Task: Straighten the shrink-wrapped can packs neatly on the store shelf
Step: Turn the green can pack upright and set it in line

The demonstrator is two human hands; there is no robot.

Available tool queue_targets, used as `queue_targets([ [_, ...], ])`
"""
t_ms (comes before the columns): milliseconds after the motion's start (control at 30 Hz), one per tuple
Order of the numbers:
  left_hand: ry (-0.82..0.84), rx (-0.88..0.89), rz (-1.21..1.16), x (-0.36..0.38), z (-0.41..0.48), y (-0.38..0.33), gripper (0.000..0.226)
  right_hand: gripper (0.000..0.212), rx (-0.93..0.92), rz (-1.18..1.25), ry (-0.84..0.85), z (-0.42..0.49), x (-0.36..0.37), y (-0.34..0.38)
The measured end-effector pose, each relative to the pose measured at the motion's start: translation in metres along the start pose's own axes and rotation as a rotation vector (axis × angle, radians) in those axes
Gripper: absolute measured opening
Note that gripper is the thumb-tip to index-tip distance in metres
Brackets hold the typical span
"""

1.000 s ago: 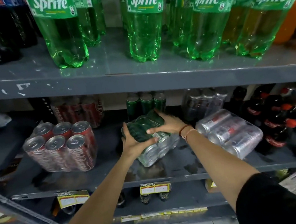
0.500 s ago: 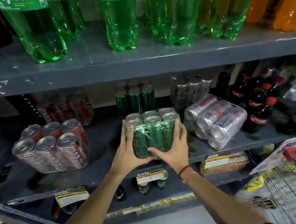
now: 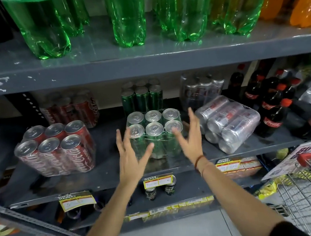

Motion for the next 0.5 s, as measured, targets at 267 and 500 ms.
queue_targets([
  [267,-0.124,-0.422,-0.201,0.044,0.005,-0.017,0.095,0.075,0.283,0.265,0.552,0.054,0.052,-0.023],
  [500,0.171,-0.217,-0.124,0.030,0.077,0.001,0.076,0.062,0.227,0.026,0.207,0.005,0.024,0.006],
])
Point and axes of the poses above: each hand's wrist, its own z-axis towards the middle knuckle, its own x-axis out of the palm, y = z × x, the point moved 9 cm from there along z, towards the middle knuckle, and after that the axes turned 10 degrees about -x, right-handed, at the moved point
